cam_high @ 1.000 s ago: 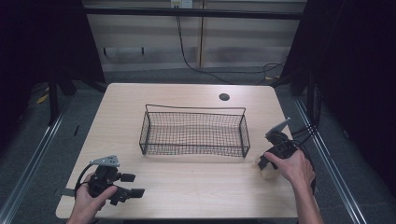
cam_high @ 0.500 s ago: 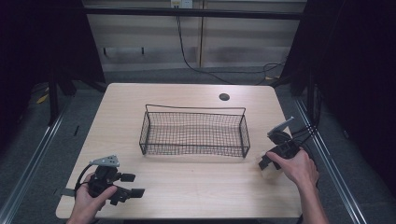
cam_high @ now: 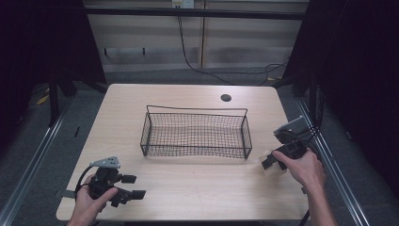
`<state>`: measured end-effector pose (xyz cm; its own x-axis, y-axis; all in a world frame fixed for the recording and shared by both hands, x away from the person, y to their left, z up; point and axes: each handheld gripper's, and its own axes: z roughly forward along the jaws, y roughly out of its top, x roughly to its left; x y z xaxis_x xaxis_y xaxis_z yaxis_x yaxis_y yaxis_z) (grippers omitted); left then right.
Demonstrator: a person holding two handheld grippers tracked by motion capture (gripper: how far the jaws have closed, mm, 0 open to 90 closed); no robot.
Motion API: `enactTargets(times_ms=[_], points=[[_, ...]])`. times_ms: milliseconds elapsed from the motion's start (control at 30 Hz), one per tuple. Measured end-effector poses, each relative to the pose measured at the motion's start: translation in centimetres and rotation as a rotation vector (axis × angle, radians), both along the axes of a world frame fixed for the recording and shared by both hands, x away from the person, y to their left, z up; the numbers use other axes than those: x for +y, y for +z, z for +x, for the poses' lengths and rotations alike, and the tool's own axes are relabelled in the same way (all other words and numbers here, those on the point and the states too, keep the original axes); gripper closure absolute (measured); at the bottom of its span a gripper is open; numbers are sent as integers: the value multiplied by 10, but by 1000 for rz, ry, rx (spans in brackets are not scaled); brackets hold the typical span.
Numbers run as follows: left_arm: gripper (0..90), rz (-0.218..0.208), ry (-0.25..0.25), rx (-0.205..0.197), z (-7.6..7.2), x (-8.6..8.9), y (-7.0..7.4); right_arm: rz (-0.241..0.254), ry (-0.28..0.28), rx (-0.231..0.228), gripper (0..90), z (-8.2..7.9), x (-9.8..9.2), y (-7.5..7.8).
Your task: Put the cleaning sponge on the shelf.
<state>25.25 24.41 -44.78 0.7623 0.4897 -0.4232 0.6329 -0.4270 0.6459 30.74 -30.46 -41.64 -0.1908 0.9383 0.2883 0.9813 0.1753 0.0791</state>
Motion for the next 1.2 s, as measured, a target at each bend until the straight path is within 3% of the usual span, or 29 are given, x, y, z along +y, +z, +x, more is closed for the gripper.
enactTargets(times_ms=[800, 1200], points=[[186, 8, -2, 7, 0, -1, -1, 60, 52, -48, 271, -3, 1, 33], [187, 12, -5, 9, 0, -1, -1, 54, 115, -56, 271, 5, 25, 50]])
